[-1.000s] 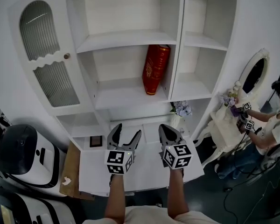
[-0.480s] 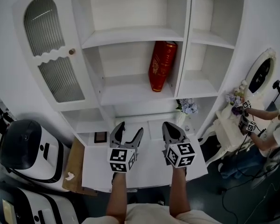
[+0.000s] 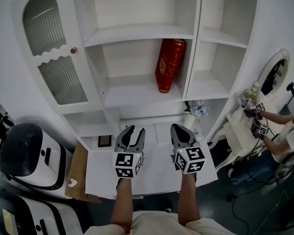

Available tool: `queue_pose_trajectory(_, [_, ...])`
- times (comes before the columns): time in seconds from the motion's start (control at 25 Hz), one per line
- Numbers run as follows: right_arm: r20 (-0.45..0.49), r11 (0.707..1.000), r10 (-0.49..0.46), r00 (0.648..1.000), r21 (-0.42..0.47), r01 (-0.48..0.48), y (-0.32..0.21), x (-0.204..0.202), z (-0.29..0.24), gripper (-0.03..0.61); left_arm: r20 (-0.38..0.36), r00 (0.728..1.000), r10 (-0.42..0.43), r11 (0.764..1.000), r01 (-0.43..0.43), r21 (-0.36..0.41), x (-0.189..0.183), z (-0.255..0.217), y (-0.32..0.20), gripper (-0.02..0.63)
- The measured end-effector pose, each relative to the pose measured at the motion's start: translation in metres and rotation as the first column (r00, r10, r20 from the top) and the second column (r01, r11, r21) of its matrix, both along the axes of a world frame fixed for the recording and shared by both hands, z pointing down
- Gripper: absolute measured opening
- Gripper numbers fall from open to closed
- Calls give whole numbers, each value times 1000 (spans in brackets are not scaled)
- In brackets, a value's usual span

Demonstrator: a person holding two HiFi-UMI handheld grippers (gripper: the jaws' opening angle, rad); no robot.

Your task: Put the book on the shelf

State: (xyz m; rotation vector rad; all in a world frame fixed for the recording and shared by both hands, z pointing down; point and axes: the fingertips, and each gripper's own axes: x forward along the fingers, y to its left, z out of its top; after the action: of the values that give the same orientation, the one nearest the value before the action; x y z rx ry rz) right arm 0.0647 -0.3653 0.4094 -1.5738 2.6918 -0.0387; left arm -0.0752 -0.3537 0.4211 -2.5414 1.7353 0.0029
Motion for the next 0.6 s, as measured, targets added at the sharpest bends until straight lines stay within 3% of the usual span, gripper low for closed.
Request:
queue_pose_trajectory(0.12, [-18,1000,7,1000,-3,-7,1,0,1,27,-26,999,-42,999,42,7,-9,0,-1,58])
queue_pose_trajectory(0.2, [-24,1000,6,1000,-2,-6,2,-1,1,28,-38,998,-57,998,58,7,-13,1,-2,24])
queue_pose_trajectory(0.4, [-22,1000,11,1000,-2,-11,3,1,1,28,-67,997,-38,999,38,-4,-13,1,0,15])
queue_pose_trajectory(0.6, [-24,1000,25,999,-4,-25,3,4,3,28,-50,998,-24,1000,23,-7,-10,0,1,15])
